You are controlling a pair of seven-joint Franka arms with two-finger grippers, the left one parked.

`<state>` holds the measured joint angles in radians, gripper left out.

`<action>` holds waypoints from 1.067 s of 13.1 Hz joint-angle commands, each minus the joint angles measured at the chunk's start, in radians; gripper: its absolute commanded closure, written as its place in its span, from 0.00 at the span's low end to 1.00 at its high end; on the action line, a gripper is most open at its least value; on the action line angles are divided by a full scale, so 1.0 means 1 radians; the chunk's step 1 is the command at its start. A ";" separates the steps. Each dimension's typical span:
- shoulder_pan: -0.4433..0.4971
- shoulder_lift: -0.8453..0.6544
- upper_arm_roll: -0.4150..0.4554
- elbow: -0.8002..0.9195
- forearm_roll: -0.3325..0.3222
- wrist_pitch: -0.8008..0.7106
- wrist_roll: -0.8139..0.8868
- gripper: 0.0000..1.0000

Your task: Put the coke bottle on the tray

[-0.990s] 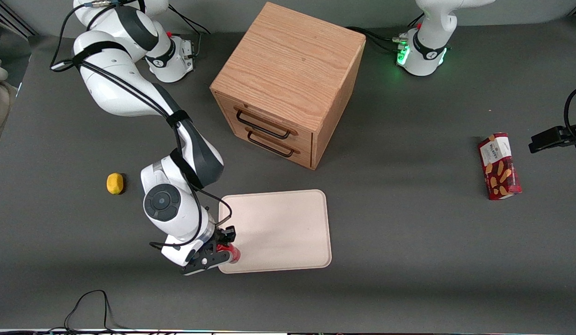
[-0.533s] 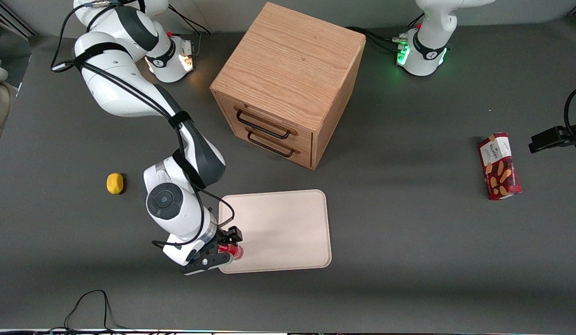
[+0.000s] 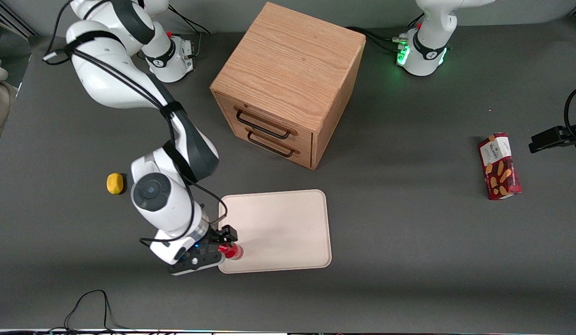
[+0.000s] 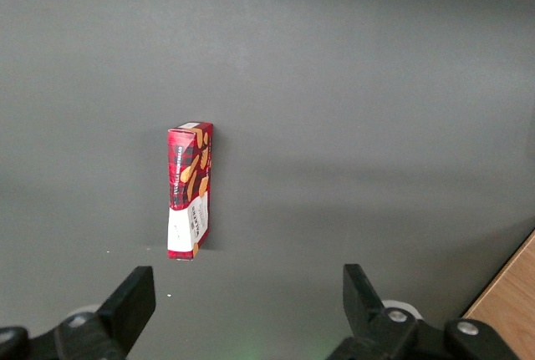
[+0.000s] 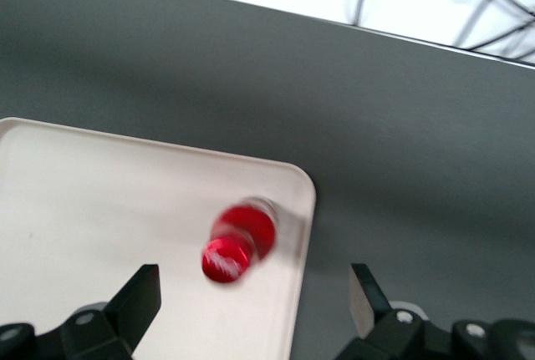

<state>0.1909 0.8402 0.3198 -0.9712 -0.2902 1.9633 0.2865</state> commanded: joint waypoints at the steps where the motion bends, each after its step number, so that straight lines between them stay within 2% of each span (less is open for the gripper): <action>1: -0.050 -0.281 -0.075 -0.250 0.165 -0.079 0.014 0.00; 3: -0.048 -0.494 -0.177 -0.474 0.276 -0.086 -0.025 0.00; 4: -0.047 -0.600 -0.232 -0.585 0.307 -0.086 -0.062 0.00; 8: -0.044 -0.927 -0.341 -0.918 0.315 -0.086 -0.105 0.00; 11: -0.044 -1.000 -0.422 -0.948 0.315 -0.156 -0.180 0.00; 14: -0.045 -0.983 -0.433 -0.874 0.315 -0.244 -0.192 0.00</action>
<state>0.1384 -0.1556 -0.1096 -1.8819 0.0007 1.7608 0.1106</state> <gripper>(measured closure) 0.000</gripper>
